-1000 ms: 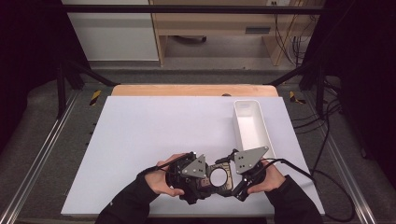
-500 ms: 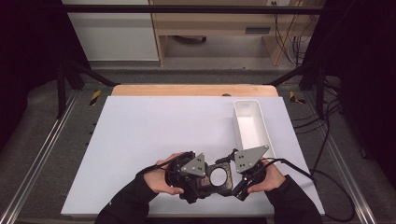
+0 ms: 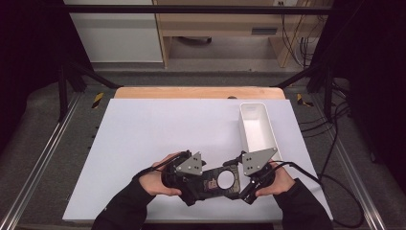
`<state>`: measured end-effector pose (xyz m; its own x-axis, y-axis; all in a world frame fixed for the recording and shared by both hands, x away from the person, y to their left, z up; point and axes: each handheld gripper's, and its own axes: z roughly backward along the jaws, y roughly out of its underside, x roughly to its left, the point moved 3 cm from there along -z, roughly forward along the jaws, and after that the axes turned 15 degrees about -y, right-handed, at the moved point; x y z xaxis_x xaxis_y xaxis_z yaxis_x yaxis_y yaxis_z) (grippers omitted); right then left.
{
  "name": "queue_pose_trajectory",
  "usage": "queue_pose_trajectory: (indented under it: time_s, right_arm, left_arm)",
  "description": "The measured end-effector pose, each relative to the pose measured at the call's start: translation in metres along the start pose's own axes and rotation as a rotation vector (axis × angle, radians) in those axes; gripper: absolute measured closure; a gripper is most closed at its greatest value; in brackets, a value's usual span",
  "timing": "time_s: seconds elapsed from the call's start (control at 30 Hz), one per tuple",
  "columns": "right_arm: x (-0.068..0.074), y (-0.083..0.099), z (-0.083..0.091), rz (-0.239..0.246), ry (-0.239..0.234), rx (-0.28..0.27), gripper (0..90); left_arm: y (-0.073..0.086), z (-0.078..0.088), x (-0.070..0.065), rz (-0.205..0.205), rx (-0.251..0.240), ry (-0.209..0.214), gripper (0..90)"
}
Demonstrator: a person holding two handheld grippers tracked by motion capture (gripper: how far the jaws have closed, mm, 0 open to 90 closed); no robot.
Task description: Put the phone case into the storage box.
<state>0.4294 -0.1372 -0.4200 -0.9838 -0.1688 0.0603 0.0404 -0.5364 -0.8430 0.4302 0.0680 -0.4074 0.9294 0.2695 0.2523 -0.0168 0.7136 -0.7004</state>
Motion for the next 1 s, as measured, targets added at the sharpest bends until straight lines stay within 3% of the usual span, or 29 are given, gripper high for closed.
queue_pose_trajectory:
  time_s: [0.43,1.0]
  right_arm:
    - [-0.002,-0.002,0.010,-0.037,0.008,0.054,12.0]
    - [-0.005,-0.018,0.015,-0.059,-0.002,0.149,12.0]
  left_arm:
    - [0.013,0.001,0.004,0.027,0.038,-0.019,1.7]
    - [0.016,-0.006,0.005,0.029,0.101,0.024,2.0]
